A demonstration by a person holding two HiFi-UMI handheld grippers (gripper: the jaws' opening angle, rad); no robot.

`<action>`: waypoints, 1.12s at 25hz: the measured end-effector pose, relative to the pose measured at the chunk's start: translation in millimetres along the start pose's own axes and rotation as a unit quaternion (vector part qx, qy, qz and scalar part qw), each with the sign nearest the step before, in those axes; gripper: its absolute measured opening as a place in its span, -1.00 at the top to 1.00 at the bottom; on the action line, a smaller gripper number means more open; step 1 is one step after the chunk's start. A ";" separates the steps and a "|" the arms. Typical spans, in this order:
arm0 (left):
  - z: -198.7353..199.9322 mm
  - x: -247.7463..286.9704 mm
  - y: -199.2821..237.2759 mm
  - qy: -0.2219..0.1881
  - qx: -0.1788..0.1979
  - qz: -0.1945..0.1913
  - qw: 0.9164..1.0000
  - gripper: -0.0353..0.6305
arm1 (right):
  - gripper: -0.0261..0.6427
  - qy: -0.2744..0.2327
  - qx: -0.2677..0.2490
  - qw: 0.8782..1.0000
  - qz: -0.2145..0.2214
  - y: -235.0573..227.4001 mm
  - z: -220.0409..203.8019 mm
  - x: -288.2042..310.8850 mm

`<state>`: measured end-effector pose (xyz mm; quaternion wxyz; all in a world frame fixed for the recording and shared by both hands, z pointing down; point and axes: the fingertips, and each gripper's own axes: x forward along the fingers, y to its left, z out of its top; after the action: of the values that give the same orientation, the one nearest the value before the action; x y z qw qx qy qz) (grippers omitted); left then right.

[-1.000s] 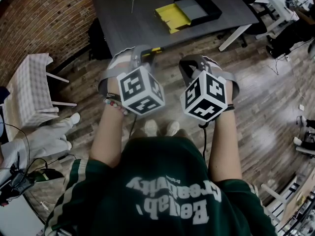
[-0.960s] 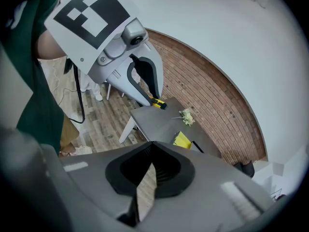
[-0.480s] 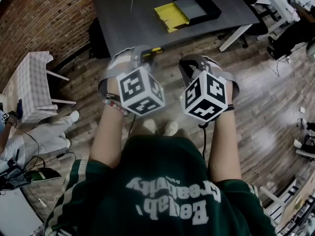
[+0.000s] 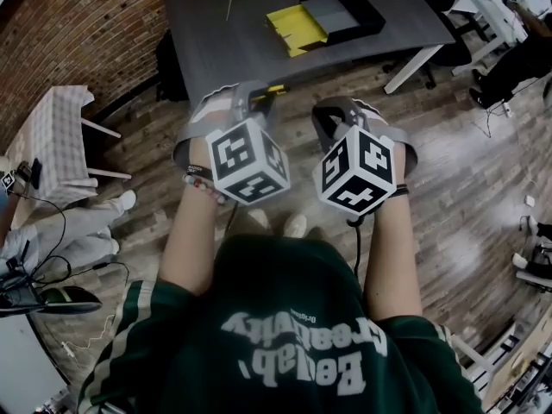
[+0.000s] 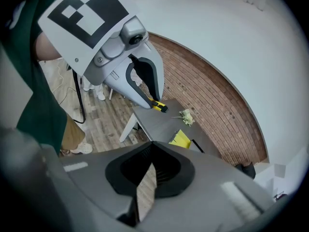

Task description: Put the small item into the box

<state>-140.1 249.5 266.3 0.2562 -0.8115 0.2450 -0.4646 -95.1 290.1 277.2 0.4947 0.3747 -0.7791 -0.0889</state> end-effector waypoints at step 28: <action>23.2 42.0 12.8 0.018 -0.002 0.006 1.000 0.69 | 0.90 -0.011 -0.011 1.000 0.014 -35.0 -33.8 19.9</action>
<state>-103.0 217.5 274.3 0.2526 -0.8019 0.2557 -0.4773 -54.1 260.0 290.2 0.4917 0.3573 -0.7885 -0.0943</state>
